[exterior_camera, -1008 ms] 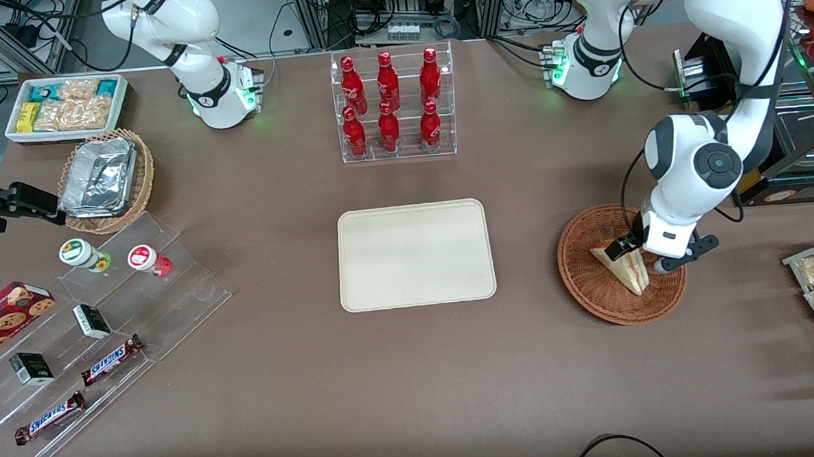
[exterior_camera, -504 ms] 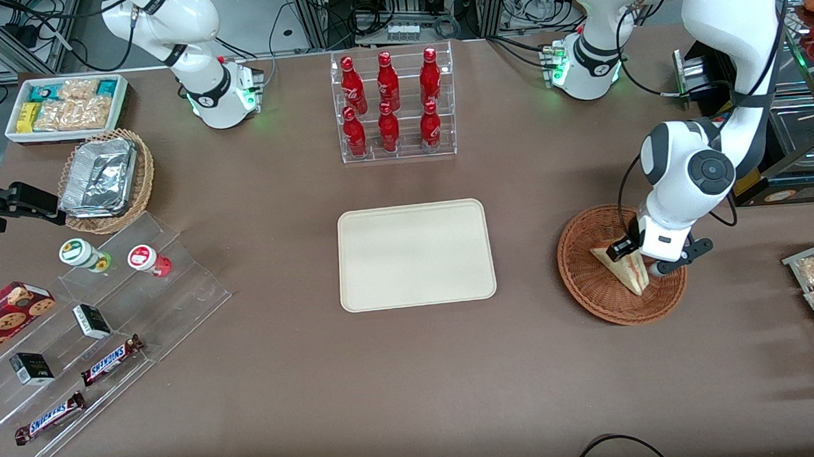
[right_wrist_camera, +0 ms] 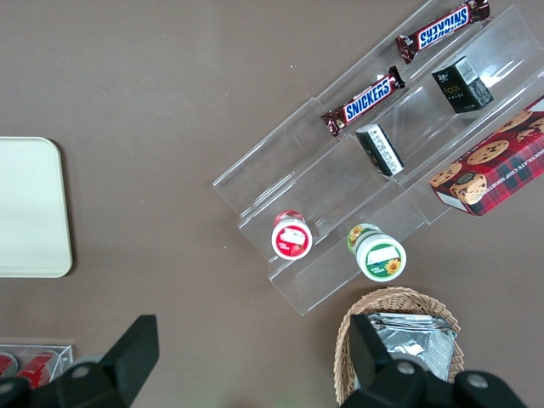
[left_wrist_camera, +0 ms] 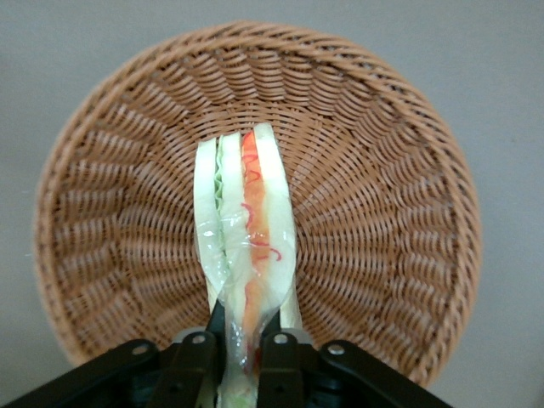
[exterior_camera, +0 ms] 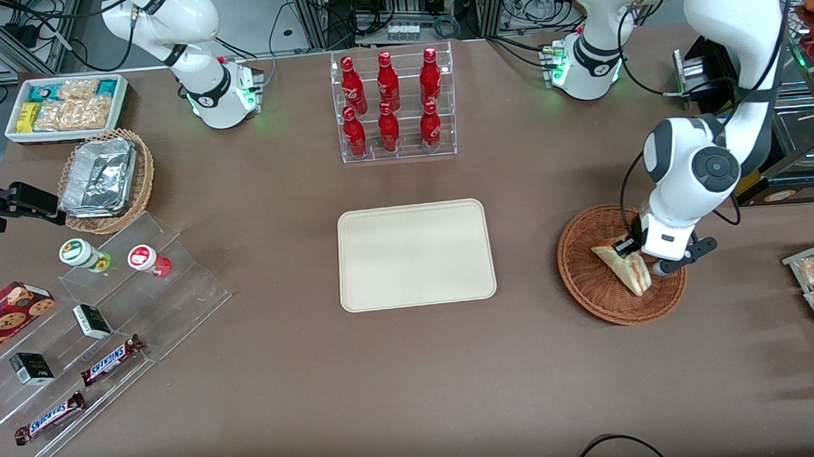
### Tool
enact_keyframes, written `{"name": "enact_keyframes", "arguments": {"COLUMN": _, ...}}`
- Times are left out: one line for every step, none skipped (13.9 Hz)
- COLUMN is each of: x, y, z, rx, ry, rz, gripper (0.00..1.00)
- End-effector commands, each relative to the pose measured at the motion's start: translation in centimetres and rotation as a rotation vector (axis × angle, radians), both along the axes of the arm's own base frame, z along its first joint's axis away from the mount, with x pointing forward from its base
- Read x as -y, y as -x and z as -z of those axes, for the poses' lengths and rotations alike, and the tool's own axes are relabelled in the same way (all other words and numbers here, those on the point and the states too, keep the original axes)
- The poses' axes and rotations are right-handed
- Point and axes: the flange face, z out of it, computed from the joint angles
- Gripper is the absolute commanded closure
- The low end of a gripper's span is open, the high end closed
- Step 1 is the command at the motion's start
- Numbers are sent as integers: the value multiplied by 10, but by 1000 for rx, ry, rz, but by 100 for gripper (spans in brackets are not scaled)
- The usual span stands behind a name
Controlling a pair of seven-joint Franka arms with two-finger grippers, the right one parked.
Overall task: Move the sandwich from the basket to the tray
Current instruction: 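Lower the open left gripper onto the wrapped sandwich and close it, then lift the sandwich with the left gripper and carry it over the beige tray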
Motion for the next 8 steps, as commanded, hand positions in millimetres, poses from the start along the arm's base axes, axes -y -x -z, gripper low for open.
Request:
{"name": "enact_keyframes", "arguments": {"x": 33, "y": -13, "z": -74, "rx": -32, "ry": -27, "rz": 70, "gripper": 100}}
{"name": "enact_keyframes", "arguments": {"x": 47, "y": -19, "z": -96, "rx": -48, "ry": -27, "rz": 90, "gripper": 100}}
{"name": "enact_keyframes", "arguments": {"x": 62, "y": -23, "z": -117, "rx": -49, "ry": -26, "rz": 111, "gripper": 100}}
{"name": "enact_keyframes", "arguments": {"x": 79, "y": -24, "z": -134, "rx": -48, "ry": -23, "rz": 124, "gripper": 100}}
{"name": "enact_keyframes", "arguments": {"x": 103, "y": -22, "z": -147, "rx": -60, "ry": -19, "rz": 159, "gripper": 100}}
{"name": "enact_keyframes", "arguments": {"x": 122, "y": -20, "z": -159, "rx": -61, "ry": -13, "rz": 181, "gripper": 100}}
{"name": "enact_keyframes", "arguments": {"x": 140, "y": -21, "z": -163, "rx": -60, "ry": -5, "rz": 193, "gripper": 100}}
{"name": "enact_keyframes", "arguments": {"x": 164, "y": -16, "z": -166, "rx": -56, "ry": 6, "rz": 229, "gripper": 100}}
